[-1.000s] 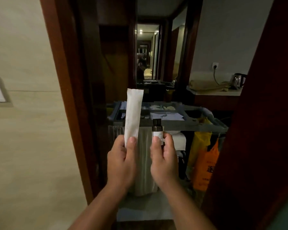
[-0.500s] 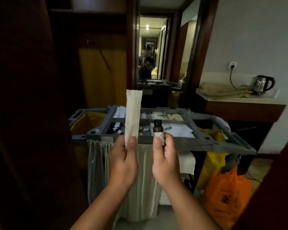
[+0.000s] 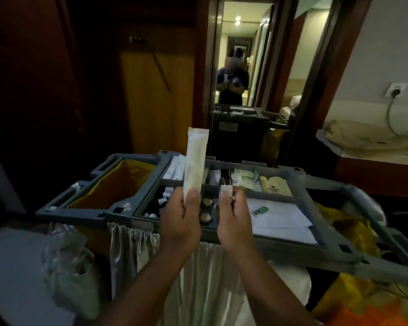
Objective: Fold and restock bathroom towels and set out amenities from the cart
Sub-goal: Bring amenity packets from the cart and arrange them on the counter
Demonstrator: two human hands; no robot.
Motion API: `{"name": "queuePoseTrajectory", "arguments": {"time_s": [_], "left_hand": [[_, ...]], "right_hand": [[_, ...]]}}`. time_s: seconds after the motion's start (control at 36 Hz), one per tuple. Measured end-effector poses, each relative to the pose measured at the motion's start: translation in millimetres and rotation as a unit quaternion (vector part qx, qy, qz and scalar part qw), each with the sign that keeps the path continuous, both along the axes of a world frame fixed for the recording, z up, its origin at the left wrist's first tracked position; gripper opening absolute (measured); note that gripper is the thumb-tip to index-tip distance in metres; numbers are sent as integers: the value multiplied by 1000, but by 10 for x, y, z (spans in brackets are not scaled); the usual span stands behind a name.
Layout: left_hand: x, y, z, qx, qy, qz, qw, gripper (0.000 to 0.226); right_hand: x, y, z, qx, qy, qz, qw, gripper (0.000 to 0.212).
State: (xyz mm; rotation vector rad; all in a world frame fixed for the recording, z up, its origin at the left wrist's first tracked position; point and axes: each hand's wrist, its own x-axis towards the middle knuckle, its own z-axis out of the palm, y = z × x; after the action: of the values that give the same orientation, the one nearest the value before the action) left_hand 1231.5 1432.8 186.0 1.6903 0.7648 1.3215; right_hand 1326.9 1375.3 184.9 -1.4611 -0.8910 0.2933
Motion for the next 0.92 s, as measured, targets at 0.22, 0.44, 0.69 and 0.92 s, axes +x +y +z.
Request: {"name": "queuePoseTrajectory", "arguments": {"time_s": [0.22, 0.44, 0.69, 0.92], "left_hand": [[571, 855, -272, -32, 41, 83, 995, 30], [708, 1538, -684, -87, 125, 126, 980, 28], [884, 2312, -1296, -158, 201, 117, 960, 31], [977, 2610, -1485, -190, 200, 110, 955, 28]], "right_hand": [[714, 941, -203, -82, 15, 71, 994, 14], [1051, 1740, -711, -204, -32, 80, 975, 24], [1225, 2596, -1232, -407, -264, 38, 874, 28], [1220, 3018, -1362, -530, -404, 106, 738, 11]]}}
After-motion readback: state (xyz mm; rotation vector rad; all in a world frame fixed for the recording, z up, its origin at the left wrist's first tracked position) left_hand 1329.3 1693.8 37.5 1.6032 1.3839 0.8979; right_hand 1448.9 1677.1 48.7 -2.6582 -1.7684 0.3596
